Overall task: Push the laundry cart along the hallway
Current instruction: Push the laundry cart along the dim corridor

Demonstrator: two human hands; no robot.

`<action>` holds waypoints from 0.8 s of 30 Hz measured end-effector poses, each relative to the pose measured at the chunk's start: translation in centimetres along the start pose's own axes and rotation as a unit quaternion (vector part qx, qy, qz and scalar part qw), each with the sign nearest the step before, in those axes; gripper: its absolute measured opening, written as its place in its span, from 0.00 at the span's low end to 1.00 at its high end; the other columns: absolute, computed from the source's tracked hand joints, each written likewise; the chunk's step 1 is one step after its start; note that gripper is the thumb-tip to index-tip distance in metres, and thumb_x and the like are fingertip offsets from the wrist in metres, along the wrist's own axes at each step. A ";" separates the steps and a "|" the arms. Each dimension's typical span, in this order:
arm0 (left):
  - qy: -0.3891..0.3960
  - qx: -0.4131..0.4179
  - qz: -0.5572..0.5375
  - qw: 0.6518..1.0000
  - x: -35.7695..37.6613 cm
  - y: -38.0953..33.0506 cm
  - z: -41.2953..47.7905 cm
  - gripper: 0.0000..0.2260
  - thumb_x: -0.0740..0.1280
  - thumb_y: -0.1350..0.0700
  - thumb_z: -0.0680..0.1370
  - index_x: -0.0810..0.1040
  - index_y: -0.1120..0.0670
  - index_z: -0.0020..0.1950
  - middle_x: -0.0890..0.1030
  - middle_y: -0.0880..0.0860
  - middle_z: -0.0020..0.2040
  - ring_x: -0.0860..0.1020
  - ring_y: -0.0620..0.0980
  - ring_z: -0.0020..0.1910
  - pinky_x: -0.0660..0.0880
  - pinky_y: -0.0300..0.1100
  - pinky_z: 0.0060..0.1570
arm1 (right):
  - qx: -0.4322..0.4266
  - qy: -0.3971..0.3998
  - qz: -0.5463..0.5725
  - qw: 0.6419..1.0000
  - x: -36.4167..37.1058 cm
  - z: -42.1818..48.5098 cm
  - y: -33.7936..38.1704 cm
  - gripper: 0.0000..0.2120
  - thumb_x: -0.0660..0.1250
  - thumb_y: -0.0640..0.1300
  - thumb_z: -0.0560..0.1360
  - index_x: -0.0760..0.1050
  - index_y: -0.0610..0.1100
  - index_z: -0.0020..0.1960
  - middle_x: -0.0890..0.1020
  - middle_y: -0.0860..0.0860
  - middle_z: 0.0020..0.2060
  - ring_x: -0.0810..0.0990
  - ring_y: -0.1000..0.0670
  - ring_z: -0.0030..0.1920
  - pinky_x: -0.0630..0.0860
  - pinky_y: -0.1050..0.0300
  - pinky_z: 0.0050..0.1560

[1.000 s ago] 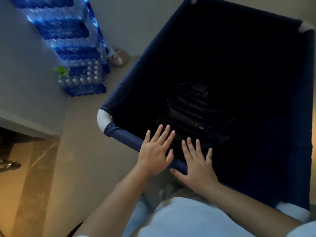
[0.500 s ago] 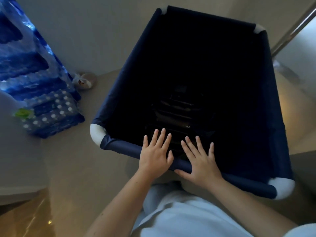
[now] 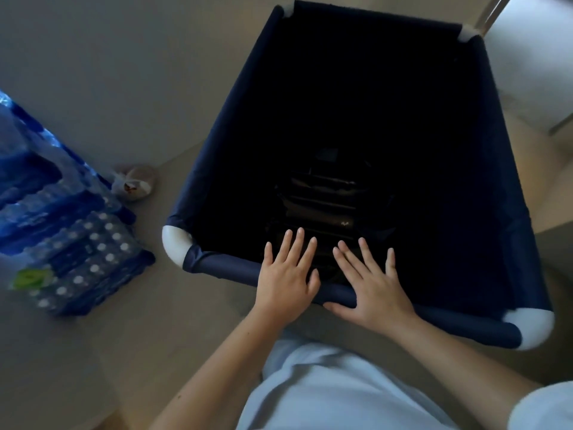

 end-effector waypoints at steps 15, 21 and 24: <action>0.083 0.080 0.022 0.993 -4.5 15.5 7.4 0.24 0.58 0.51 0.74 0.68 0.54 0.70 0.66 0.57 0.71 0.62 0.58 0.71 0.63 0.60 0.64 | 0.095 -0.003 0.072 0.993 -3.3 12.7 9.5 0.42 0.50 0.71 0.68 0.62 0.43 0.72 0.63 0.46 0.73 0.57 0.41 0.73 0.51 0.32 0.66; 0.069 0.125 0.024 0.989 -5.7 19.1 11.0 0.24 0.64 0.53 0.72 0.71 0.56 0.68 0.70 0.59 0.69 0.67 0.60 0.68 0.67 0.62 0.60 | 0.145 -0.005 0.081 0.986 -3.7 17.0 10.3 0.45 0.47 0.73 0.68 0.50 0.47 0.75 0.50 0.49 0.75 0.40 0.44 0.74 0.33 0.37 0.66; 0.064 0.152 0.029 0.986 -6.1 20.4 13.0 0.23 0.65 0.53 0.72 0.72 0.56 0.67 0.71 0.60 0.68 0.68 0.61 0.67 0.69 0.63 0.58 | 0.171 -0.006 0.073 0.983 -4.5 19.1 10.5 0.45 0.49 0.73 0.67 0.56 0.45 0.74 0.56 0.48 0.75 0.48 0.42 0.74 0.41 0.34 0.66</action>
Point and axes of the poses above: each hand's wrist, its own z-axis towards the middle knuckle, its own x-axis out of the palm, y = z × x, the point moved 7 cm from there along z, towards the middle knuckle
